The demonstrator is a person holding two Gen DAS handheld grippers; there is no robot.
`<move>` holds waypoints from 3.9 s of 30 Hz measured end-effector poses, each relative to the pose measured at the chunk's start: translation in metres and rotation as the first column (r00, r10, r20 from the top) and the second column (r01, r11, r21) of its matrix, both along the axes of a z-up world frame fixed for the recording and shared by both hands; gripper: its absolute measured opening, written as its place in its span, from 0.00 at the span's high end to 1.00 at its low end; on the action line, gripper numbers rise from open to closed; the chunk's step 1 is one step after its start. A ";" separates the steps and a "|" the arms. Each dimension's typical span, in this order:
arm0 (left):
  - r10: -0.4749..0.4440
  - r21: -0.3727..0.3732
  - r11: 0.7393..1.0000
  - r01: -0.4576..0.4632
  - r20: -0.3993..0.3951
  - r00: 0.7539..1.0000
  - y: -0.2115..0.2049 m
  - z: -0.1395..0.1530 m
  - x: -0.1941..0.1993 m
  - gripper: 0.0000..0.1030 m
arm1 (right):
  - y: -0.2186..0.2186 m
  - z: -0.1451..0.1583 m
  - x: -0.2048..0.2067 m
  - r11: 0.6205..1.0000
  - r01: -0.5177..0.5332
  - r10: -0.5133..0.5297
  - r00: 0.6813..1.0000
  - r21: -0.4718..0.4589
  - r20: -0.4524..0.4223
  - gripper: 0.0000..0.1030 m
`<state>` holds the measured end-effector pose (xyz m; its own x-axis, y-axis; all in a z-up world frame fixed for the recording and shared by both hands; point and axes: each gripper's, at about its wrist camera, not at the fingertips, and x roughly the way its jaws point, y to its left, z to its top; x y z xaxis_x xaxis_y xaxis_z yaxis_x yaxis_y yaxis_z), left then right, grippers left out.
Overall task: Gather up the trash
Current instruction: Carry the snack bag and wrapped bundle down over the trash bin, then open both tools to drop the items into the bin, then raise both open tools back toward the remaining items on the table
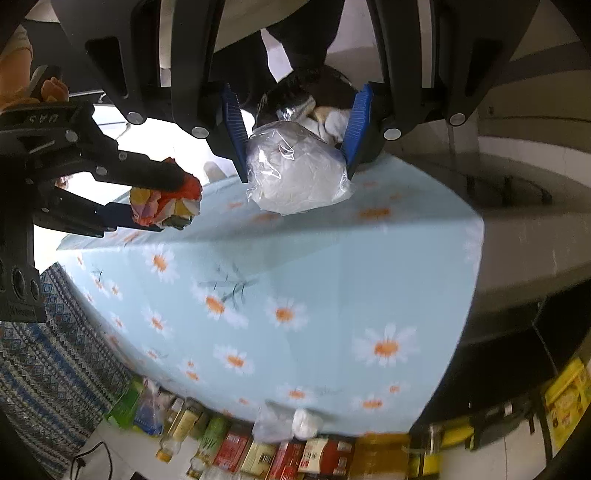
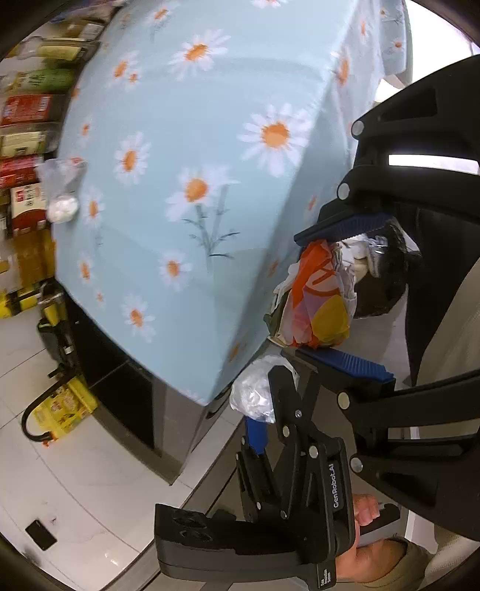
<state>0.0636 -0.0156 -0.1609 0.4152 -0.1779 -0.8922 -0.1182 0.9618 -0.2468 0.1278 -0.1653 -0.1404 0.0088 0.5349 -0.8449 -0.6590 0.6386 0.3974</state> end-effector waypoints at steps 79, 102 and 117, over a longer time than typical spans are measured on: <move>0.019 -0.081 0.997 -0.021 -0.015 1.000 0.027 -0.004 -0.014 0.45 | 0.004 0.029 0.004 0.994 0.111 -0.111 0.994 0.002 0.020 0.36; 0.111 0.049 0.992 -0.115 0.089 0.990 0.030 0.062 0.108 0.44 | -0.018 0.065 0.168 0.997 0.059 -0.067 0.983 0.049 0.172 0.29; 0.282 0.099 0.954 -0.284 0.028 0.959 0.040 0.062 0.185 0.38 | 0.058 0.025 0.295 0.981 -0.194 0.188 0.957 0.003 0.219 0.20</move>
<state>0.2481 0.0240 -0.0994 0.4474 0.0391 -0.8935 -0.3866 0.9094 -0.1538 0.4231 -0.1074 -0.1149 0.0856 0.5646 -0.8209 -0.8398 0.4843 0.2455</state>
